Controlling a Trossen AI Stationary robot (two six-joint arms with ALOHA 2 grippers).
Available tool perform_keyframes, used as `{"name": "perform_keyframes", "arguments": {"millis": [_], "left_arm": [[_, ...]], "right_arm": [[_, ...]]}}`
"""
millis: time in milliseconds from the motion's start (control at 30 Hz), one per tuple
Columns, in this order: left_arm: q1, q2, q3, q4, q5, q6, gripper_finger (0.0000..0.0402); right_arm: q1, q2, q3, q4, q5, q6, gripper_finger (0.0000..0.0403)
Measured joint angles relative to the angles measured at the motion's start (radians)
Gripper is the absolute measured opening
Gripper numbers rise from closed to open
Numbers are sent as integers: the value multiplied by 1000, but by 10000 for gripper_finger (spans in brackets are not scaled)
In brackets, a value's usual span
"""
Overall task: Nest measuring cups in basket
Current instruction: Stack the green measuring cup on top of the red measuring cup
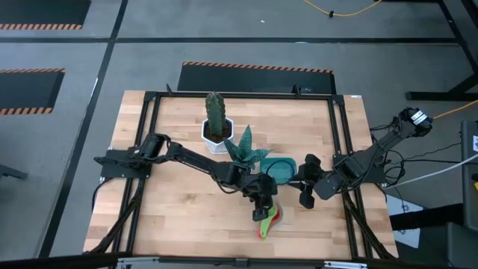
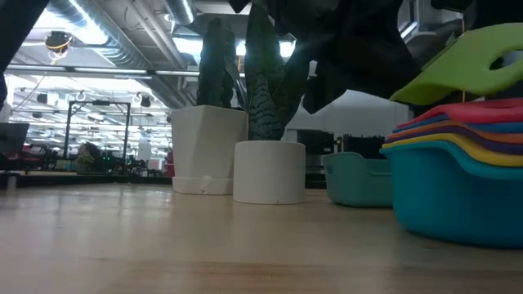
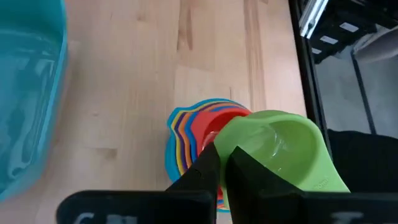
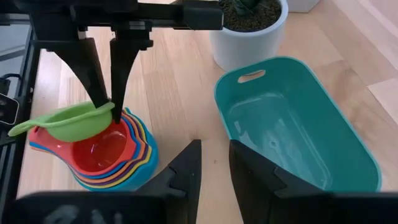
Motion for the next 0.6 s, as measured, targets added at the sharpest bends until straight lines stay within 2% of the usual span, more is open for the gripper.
{"name": "perform_keyframes", "arguments": {"millis": [200,367,600], "left_arm": [[-16,0,0,-9,-4,26,15],[-26,0,0,5,-57,95,24],[-28,0,0,7,-70,98,31]], "right_arm": [[0,0,0,0,0,0,86],[0,0,0,0,2,0,86],[0,0,0,0,2,0,86]]}}
